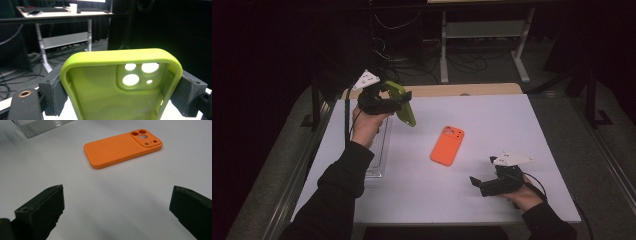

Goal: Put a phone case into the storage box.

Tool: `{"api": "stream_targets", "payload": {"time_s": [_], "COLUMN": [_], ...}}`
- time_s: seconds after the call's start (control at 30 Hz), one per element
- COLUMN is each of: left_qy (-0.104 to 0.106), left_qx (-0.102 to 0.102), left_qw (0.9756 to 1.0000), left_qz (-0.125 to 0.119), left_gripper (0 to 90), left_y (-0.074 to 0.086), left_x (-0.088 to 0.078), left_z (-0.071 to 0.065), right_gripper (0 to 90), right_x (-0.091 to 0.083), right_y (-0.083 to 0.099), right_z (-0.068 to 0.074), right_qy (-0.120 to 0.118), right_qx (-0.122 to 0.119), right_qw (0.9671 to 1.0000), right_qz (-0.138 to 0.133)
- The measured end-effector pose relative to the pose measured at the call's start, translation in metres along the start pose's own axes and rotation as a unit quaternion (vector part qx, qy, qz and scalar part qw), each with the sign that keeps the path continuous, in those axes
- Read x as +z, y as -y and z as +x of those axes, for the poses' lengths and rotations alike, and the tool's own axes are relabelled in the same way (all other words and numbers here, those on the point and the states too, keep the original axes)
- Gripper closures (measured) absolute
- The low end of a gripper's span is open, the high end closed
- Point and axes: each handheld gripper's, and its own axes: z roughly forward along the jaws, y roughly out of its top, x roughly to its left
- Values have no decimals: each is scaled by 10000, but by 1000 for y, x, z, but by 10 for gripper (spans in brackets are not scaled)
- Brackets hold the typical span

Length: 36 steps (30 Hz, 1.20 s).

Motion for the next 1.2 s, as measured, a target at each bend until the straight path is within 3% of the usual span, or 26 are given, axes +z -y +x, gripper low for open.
{"api": "stream_targets", "payload": {"time_s": [0.2,0.43,0.73,0.9,1.0,1.13,1.2], "left_qy": [-429,-1028,-1827,-2330,-2454,-2673,-2667], "left_qx": [62,52,-188,-70,-165,-210,-251], "left_qw": [9990,9947,9830,9720,9685,9619,9617], "left_qz": [-48,6,62,310,381,534,586], "left_gripper": [147,147,147,146,146,145,145], "left_y": [-10,-14,-7,2,6,15,19], "left_x": [0,3,9,17,21,28,31], "left_z": [13,35,64,72,77,82,83], "right_gripper": [0,0,0,0,0,0,0], "right_x": [0,-1,-2,-2,-3,-3,-3], "right_y": [0,-1,0,0,0,0,0], "right_z": [0,0,-1,-1,-1,-1,-1], "right_qy": [1,-20,-5,-14,-12,-12,-9], "right_qx": [2,26,32,40,46,52,57], "right_qw": [10000,10000,10000,10000,10000,10000,9999], "right_qz": [-5,-38,-51,-59,-67,-83,-82]}}
